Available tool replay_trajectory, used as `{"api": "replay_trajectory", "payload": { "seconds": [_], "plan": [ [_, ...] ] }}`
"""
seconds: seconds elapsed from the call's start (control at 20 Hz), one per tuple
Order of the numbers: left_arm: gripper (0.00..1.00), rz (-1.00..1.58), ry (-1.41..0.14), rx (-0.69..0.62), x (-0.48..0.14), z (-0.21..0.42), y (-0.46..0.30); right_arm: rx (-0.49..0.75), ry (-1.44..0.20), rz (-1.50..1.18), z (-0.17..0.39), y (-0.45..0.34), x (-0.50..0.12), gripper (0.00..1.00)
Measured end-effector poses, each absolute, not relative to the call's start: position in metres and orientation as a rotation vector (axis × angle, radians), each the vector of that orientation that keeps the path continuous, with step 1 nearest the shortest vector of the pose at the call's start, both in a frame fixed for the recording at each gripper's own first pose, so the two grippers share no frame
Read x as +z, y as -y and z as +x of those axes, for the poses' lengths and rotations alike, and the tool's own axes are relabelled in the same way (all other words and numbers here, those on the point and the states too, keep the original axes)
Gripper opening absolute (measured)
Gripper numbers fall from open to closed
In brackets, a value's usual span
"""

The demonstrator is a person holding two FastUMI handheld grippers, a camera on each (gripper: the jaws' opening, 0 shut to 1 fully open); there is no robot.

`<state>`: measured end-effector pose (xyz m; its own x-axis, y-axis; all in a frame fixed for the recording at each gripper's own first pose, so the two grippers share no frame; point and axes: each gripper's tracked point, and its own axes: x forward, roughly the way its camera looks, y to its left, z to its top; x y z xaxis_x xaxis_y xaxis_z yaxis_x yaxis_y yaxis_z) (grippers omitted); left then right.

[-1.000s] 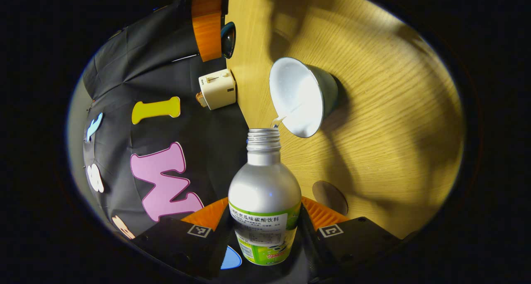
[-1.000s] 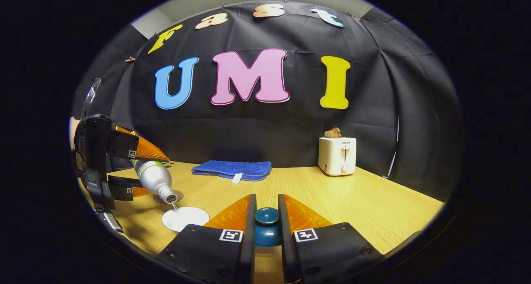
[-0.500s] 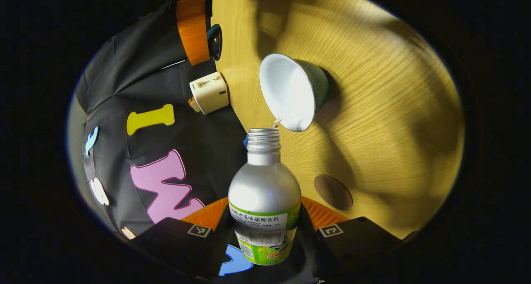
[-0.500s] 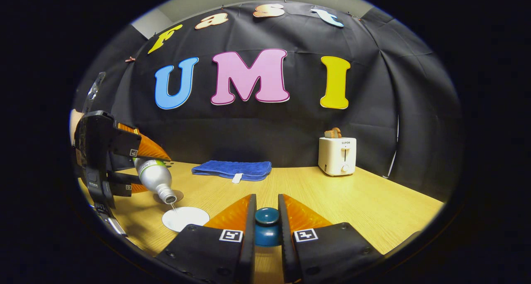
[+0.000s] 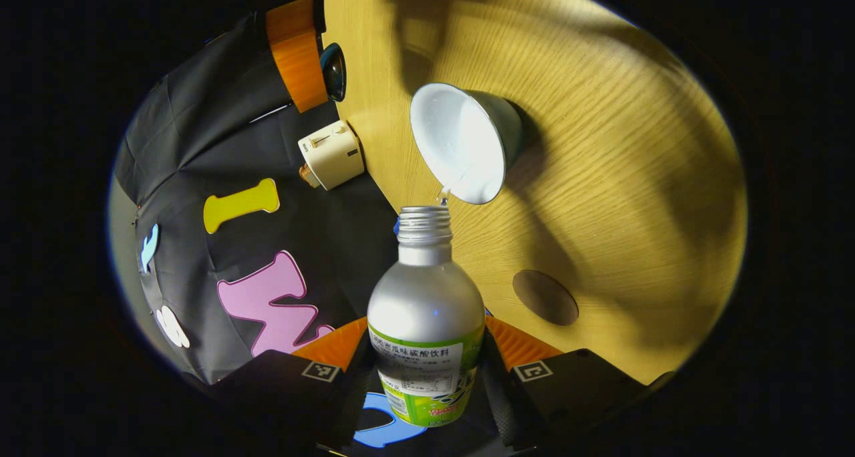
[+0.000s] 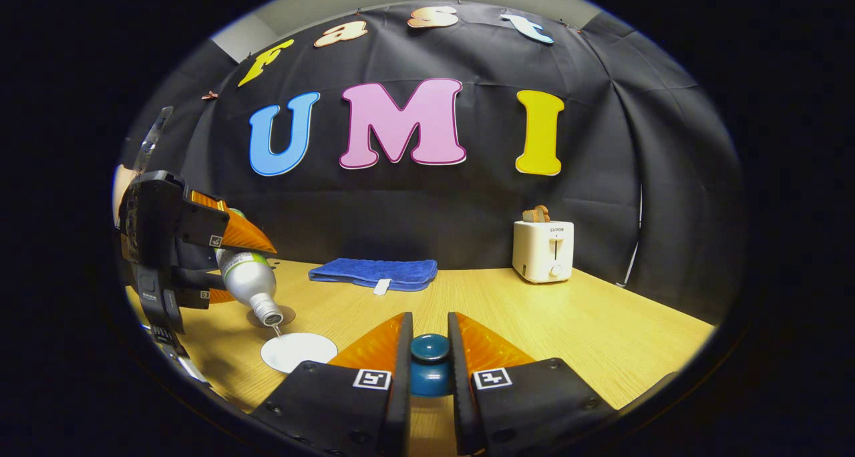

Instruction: Open the teacup lid with one hand, grasp the water bottle and pour water into the teacup with the other hand; after pouring, place the water bottle on the coaster and then close the teacup lid.

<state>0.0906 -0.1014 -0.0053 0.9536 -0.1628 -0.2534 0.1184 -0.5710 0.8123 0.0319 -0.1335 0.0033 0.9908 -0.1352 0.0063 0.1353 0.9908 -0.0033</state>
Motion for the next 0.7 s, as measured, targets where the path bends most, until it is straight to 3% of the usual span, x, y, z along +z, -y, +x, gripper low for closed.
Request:
{"api": "replay_trajectory", "payload": {
  "seconds": [0.7],
  "plan": [
    [0.79, 2.177, 0.077, -0.375, 0.0008, 0.0892, 0.1104, -0.135, 0.006, -0.004, 0.0318, 0.1338, 0.0033, 0.3]
  ]
}}
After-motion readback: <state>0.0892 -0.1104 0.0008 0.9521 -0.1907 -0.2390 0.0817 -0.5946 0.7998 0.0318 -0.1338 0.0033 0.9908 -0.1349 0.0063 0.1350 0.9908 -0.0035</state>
